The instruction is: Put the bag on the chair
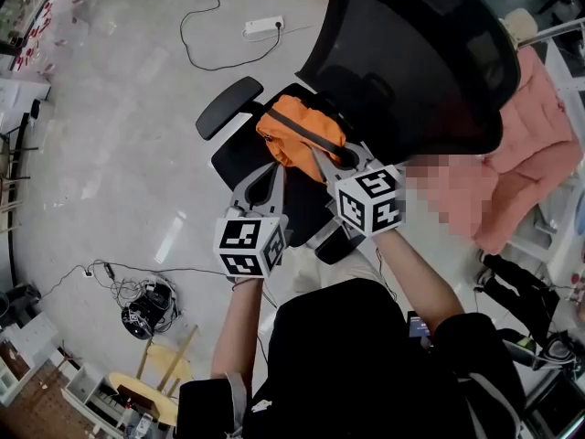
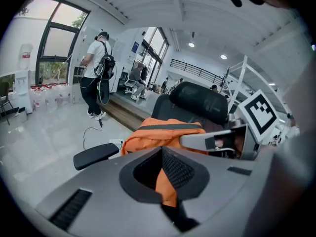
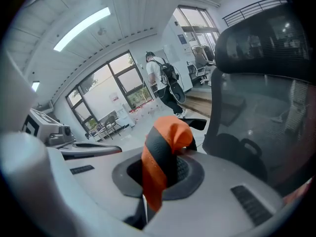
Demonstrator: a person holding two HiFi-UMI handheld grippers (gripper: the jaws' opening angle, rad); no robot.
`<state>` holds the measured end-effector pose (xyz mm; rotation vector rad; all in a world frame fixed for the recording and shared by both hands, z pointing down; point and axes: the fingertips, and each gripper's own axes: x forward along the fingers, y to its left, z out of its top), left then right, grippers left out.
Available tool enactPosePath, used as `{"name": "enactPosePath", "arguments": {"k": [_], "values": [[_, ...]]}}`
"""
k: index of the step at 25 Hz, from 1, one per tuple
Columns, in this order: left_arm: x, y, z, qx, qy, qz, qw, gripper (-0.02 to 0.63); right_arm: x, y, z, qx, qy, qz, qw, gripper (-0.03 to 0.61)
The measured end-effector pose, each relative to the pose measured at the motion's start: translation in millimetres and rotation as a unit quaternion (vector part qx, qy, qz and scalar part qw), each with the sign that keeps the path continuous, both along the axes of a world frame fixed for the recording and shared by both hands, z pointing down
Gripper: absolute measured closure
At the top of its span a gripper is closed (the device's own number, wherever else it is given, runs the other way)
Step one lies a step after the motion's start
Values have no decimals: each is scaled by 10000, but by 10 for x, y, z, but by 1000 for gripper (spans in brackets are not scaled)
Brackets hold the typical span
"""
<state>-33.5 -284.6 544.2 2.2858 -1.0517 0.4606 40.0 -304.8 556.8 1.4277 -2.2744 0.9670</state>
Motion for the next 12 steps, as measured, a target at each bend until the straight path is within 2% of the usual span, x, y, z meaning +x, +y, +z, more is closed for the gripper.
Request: {"name": "enactPosePath", "arguments": {"k": [12], "values": [[202,-171,494,-388,-115,92,9991,606,284,-380,555,-271,-95,325,9991,569]]}}
